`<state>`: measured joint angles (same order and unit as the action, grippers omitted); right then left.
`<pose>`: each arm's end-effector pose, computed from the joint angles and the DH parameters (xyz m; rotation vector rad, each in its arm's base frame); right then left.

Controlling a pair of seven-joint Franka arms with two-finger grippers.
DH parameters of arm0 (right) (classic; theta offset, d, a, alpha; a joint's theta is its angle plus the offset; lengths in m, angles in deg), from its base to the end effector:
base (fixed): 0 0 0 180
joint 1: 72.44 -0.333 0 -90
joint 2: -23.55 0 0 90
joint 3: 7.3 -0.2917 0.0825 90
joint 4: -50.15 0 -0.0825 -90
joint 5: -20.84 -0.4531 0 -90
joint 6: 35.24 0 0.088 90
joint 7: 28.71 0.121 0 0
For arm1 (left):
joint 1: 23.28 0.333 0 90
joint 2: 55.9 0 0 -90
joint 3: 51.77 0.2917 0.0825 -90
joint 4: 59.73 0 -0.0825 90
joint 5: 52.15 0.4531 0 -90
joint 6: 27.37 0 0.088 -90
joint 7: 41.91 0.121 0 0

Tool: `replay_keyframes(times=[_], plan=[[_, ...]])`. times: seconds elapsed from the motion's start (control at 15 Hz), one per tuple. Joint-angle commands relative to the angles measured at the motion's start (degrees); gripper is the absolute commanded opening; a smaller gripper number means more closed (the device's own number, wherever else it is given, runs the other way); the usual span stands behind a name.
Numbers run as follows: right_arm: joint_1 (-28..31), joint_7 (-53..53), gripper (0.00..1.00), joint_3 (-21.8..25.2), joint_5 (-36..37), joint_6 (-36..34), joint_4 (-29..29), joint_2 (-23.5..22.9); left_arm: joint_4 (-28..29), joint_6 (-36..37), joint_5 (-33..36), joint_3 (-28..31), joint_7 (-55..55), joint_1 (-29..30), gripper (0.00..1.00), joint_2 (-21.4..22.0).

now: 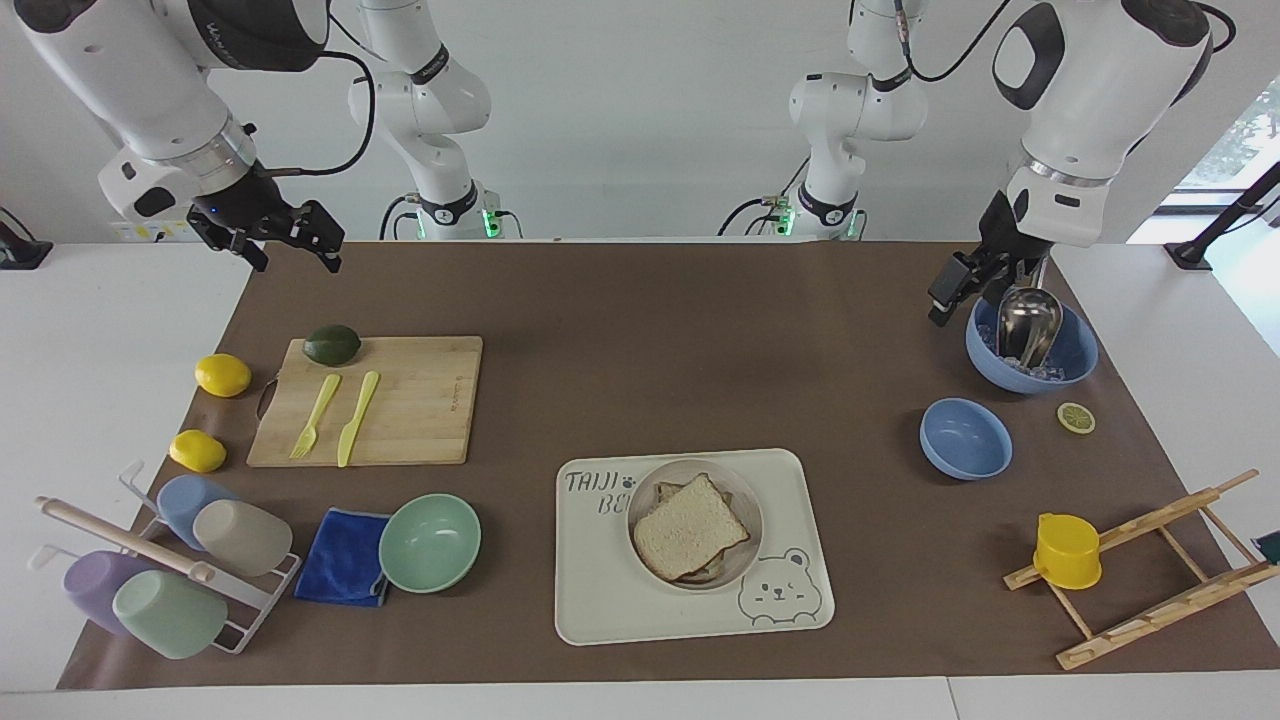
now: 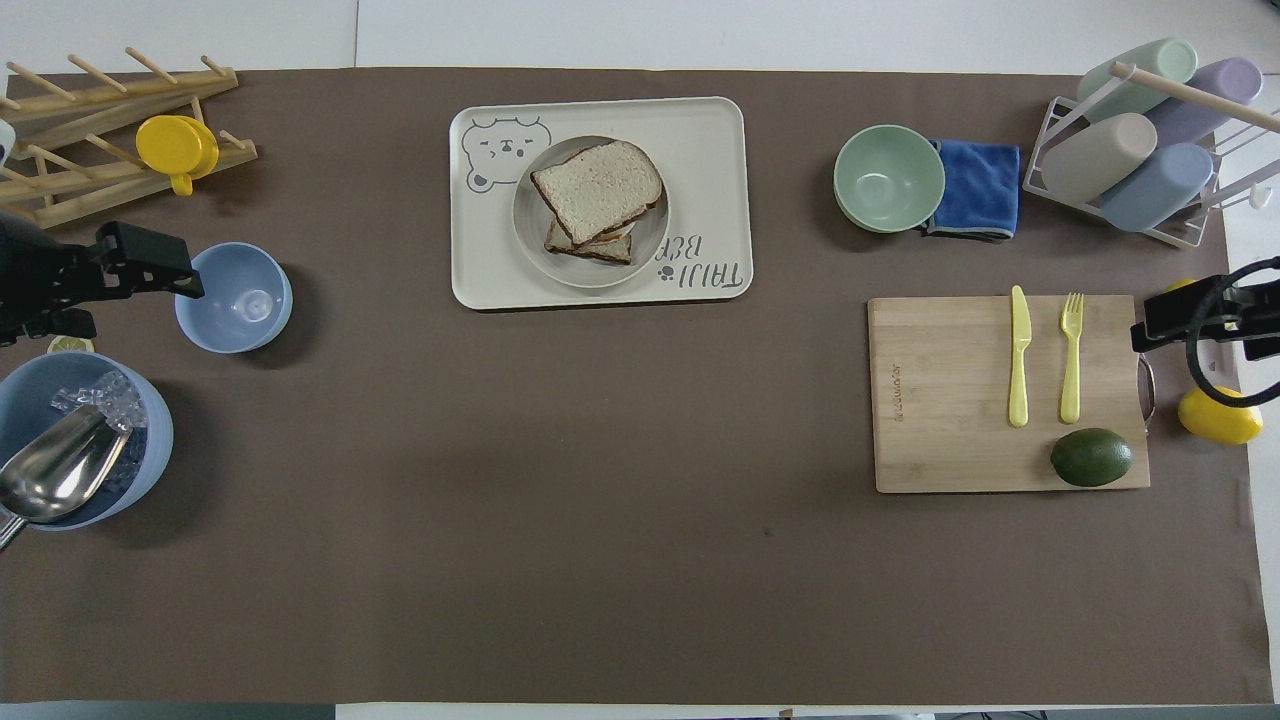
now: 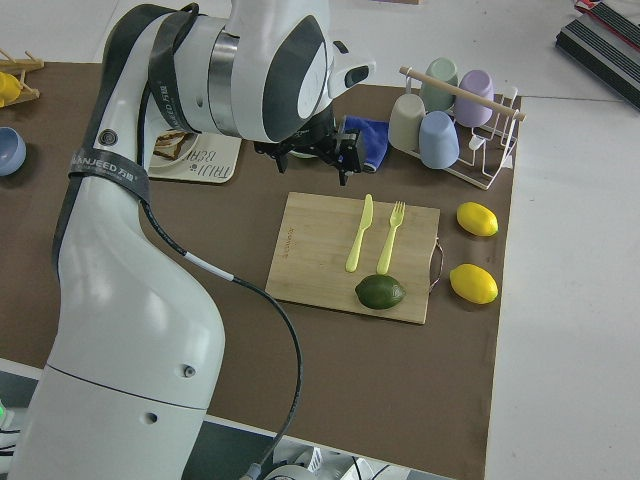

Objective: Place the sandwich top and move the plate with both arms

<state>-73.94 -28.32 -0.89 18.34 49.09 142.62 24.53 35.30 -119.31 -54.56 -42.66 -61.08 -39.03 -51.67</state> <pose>0.6031 -0.0466 0.5658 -3.0822 0.1400 0.1903 0.6013 -0.0723 0.5865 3.0664 0.3377 0.0100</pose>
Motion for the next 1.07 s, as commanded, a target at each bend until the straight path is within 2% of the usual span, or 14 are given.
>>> replay_keyframes(times=[0.0, 0.2, 0.33, 0.47, 0.6, 0.73, 0.87, 1.0], plan=[[0.63, -1.27, 1.0, -0.34, 0.57, 0.04, 0.7, 0.69, 1.73, 5.0, 1.53, -0.41, 2.91, 0.55, 1.0, 2.54], [0.63, -1.27, 1.0, -0.34, 0.57, 0.04, 0.7, 0.69, 6.29, 3.01, 1.53, -0.41, 2.91, 0.37, 1.0, 4.91], [0.63, -1.27, 1.0, -0.34, 0.57, 0.04, 0.7, 0.69, 10.43, -3.22, 1.53, -0.58, 10.16, 1.24, 1.0, 6.32], [0.63, -1.27, 1.0, -0.34, 0.48, 0.04, 0.7, 0.69, 10.09, -4.56, 1.53, -2.77, 14.07, 5.53, 1.0, 5.62], [0.63, -1.27, 1.0, -0.34, 0.48, 0.04, 0.7, 0.69, 8.86, -4.39, 1.53, -6.02, 14.07, 9.32, 1.0, 4.83], [0.63, -1.27, 1.0, -0.34, 0.57, 0.04, 0.7, 0.69, 5.54, -2.29, 1.44, -5.95, 13.81, 10.04, 1.0, 2.38], [0.63, -1.27, 1.0, -0.34, 0.48, 0.04, 0.7, 0.69, -1.3, 3.49, 1.18, -6.03, 13.9, 10.74, 1.0, 0.36], [0.63, -1.27, 1.0, -0.34, 0.48, 0.04, 0.7, 0.69, -3.01, 7.03, 0.92, -5.77, 13.9, 10.48, 1.0, -0.27]])
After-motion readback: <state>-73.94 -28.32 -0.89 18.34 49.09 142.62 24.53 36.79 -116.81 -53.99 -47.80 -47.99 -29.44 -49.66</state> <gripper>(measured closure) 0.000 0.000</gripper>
